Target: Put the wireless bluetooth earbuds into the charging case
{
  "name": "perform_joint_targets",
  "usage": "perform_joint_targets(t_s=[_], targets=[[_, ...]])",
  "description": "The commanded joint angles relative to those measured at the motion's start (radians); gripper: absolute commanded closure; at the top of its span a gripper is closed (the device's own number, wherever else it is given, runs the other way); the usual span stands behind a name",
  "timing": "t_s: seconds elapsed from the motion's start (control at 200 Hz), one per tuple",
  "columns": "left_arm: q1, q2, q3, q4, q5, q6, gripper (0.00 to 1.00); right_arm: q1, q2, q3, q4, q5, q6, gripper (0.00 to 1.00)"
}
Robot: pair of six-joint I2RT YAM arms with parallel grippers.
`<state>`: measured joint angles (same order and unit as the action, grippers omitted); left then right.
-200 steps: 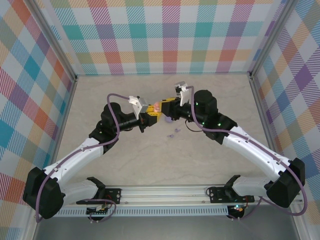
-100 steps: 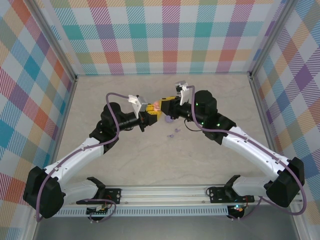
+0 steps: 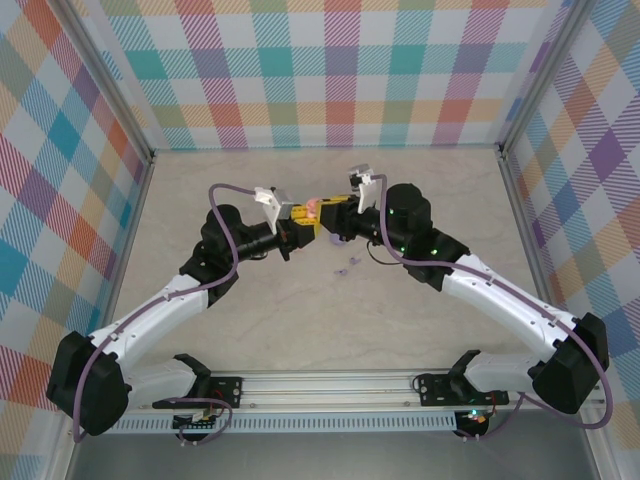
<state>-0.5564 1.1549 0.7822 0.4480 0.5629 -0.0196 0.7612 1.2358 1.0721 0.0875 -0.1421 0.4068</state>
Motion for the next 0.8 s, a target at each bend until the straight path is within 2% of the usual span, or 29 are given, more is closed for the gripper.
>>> perform_joint_targets(t_s=[0.0,0.26,0.59,0.795], targets=[[-0.017,0.004,0.023,0.063,-0.005,-0.027,0.91,0.007,0.008,-0.012,0.014,0.007,0.004,0.77],[-0.017,-0.008,0.023,0.042,-0.014,-0.011,0.90,0.008,0.010,0.003,-0.017,0.002,-0.009,0.76],[-0.017,-0.016,0.029,0.019,-0.008,0.008,0.91,0.007,0.008,0.038,-0.091,-0.012,-0.034,0.59],[-0.017,-0.010,0.027,0.003,-0.021,0.013,0.90,0.008,-0.001,0.067,-0.126,-0.003,-0.044,0.55]])
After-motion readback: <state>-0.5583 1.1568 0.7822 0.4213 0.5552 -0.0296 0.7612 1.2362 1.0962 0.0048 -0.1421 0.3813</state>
